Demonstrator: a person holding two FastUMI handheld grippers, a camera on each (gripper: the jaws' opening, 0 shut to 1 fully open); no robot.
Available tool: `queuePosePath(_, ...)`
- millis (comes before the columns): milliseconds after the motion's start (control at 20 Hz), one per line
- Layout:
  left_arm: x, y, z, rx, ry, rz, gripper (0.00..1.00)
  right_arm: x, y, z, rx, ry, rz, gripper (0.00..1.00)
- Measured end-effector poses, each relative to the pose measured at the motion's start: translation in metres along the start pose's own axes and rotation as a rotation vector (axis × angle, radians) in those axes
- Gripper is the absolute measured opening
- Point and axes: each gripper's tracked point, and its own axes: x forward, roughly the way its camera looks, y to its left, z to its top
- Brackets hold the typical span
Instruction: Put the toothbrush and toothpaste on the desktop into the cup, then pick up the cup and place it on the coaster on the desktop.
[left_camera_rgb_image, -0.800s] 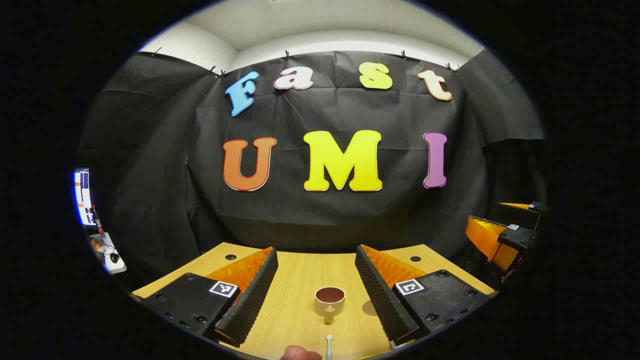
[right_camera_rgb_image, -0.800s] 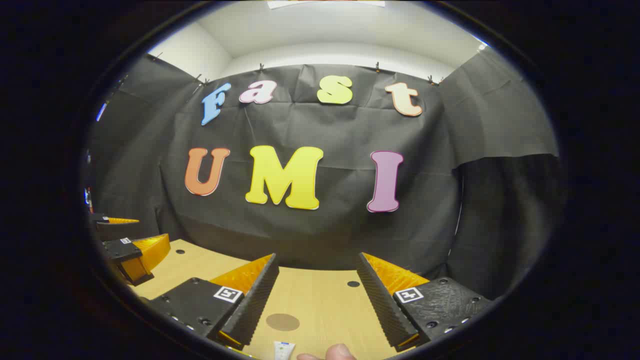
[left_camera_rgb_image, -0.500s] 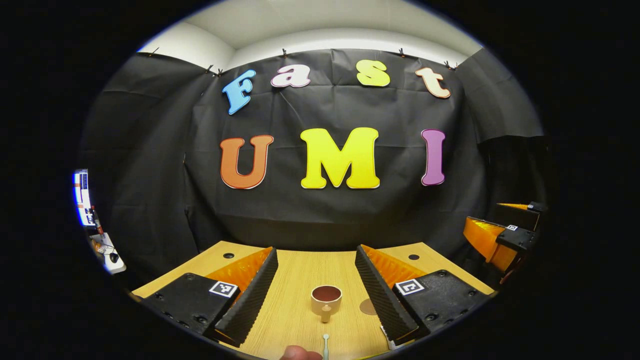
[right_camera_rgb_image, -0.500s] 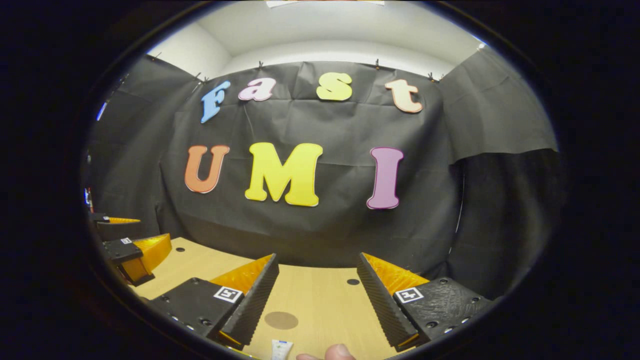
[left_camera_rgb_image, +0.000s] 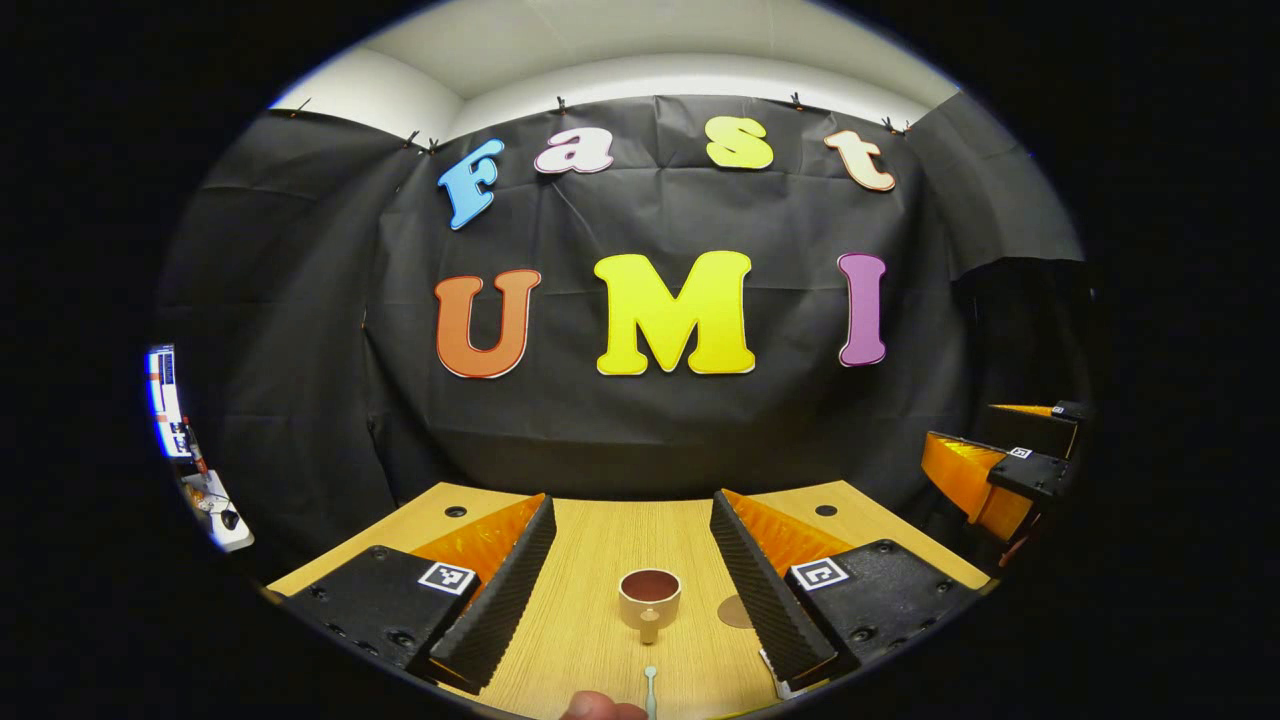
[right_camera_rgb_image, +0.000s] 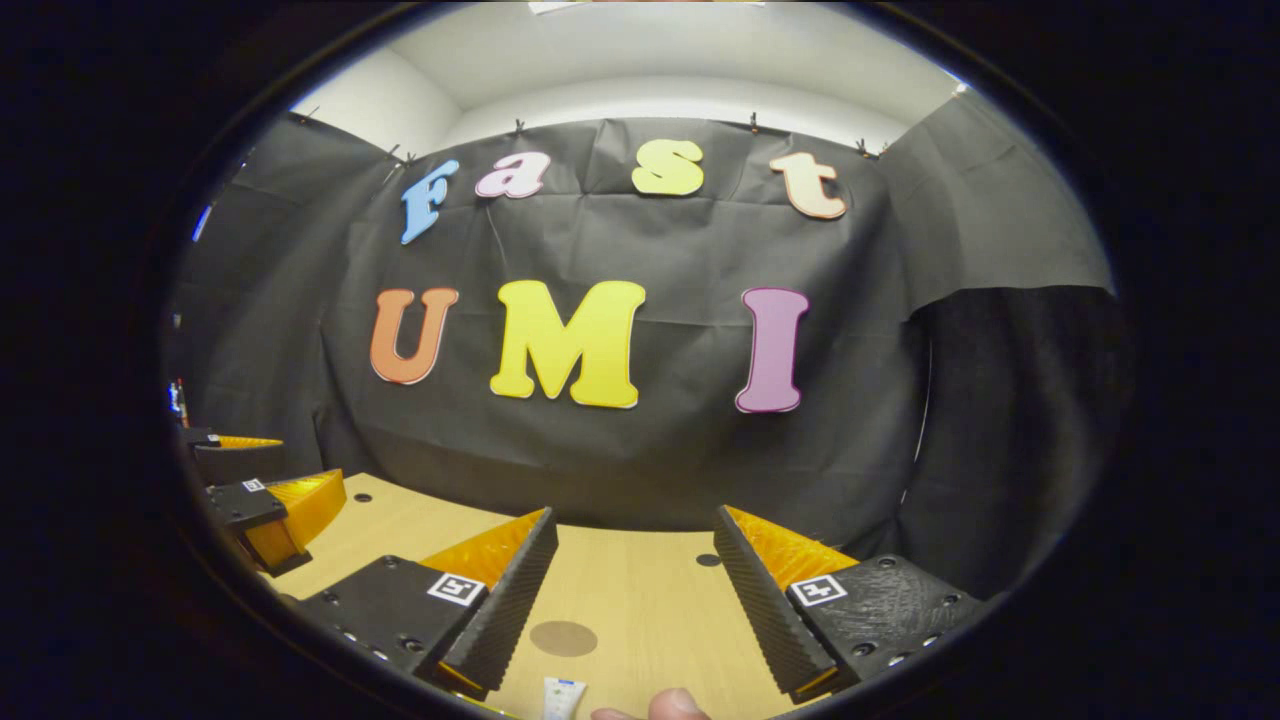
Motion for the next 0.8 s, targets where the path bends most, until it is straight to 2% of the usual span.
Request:
queuePosePath(350,-0.001,-0.001,-0.003,0.008,0.002,0.003,0.98,-0.001,-0.003,-0.007,0.003,0.017,-0.001,0.95)
queuePosePath(500,-0.001,-0.003,-0.008,0.011,0.010,0.000,0.98,-0.003,-0.003,-0.014,0.003,0.028,0.001,0.98)
queuePosePath(750,-0.006,-0.007,-0.027,0.014,0.038,-0.016,0.99,-0.009,0.000,-0.036,0.003,0.075,0.010,0.95)
queuePosePath(800,-0.008,-0.009,-0.034,0.014,0.046,-0.019,0.98,-0.010,0.000,-0.041,0.001,0.087,0.010,0.98)
